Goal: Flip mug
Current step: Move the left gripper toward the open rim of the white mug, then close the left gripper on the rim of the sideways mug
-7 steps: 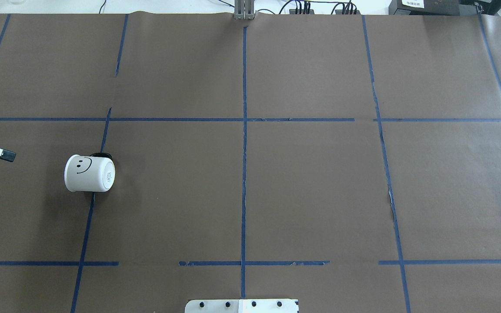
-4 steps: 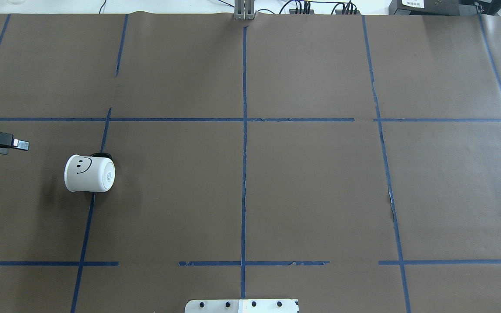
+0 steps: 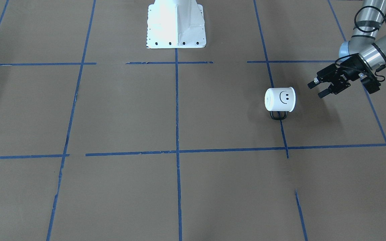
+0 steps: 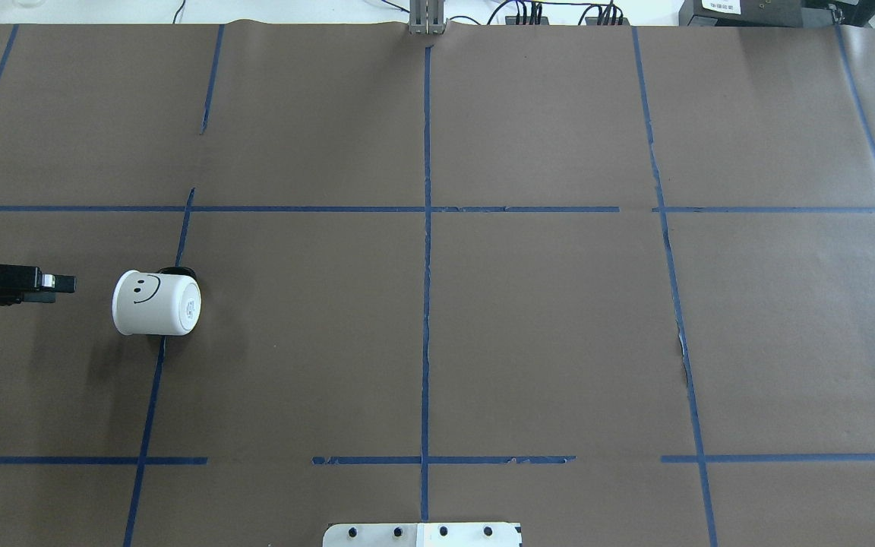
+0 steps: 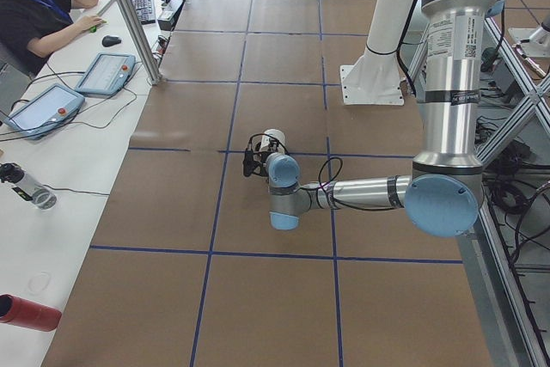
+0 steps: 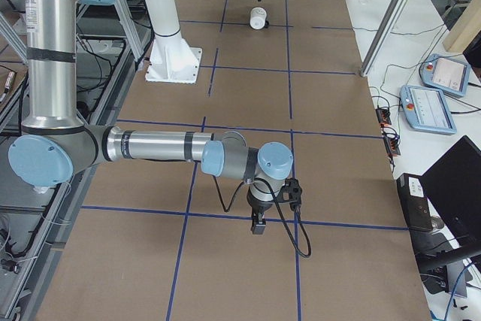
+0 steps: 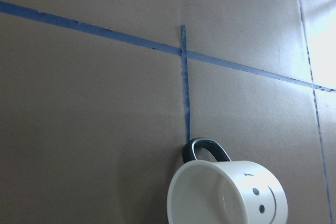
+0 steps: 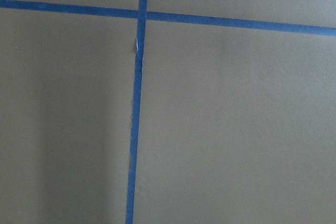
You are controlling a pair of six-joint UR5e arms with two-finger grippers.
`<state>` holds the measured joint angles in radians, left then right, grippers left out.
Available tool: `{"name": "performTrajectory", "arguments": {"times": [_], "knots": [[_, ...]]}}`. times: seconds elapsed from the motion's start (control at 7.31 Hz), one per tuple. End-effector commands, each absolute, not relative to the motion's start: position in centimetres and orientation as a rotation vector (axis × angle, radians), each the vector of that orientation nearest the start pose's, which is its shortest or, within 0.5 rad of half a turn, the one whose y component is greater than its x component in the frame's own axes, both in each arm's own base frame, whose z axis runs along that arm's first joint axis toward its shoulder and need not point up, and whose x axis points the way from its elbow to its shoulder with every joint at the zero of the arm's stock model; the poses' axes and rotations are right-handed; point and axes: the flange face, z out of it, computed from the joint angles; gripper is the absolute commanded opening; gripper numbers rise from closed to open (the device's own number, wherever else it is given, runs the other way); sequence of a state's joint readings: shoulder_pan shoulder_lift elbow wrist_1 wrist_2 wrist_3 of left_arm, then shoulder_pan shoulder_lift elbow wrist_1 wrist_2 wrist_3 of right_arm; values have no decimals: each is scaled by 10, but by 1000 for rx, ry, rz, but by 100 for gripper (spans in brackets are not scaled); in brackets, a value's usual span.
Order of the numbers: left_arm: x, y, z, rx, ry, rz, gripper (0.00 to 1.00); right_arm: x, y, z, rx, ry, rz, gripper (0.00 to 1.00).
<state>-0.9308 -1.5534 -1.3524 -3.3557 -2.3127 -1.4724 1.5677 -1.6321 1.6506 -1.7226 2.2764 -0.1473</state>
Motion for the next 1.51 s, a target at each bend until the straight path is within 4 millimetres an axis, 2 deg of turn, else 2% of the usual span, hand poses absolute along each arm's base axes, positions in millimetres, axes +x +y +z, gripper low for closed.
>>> {"name": "performTrajectory", "arguments": {"times": [0.0, 0.41, 0.55, 0.68, 0.82, 1.09, 1.23, 1.37], "knots": [[247, -407, 556, 183, 1611, -51, 99, 67, -455, 668, -77, -712, -97, 100], [278, -402, 559, 168, 1637, -2, 99, 67, -455, 668, -77, -712, -97, 100], [300, -401, 553, 178, 1650, -4, 99, 67, -455, 668, -77, -712, -97, 100], [309, -402, 548, 175, 1659, 9, 99, 67, -455, 668, -77, -712, -97, 100], [309, -402, 547, 178, 1661, 10, 95, 67, -455, 668, -77, -712, -97, 100], [308, -400, 542, 162, 1679, 8, 38, 67, -455, 668, -77, -712, -97, 100], [311, -402, 534, 135, 1694, 3, 16, 67, -455, 668, -77, -712, -97, 100], [315, -407, 521, 113, 1717, -14, 0, 67, -455, 668, -77, -712, -97, 100]]}}
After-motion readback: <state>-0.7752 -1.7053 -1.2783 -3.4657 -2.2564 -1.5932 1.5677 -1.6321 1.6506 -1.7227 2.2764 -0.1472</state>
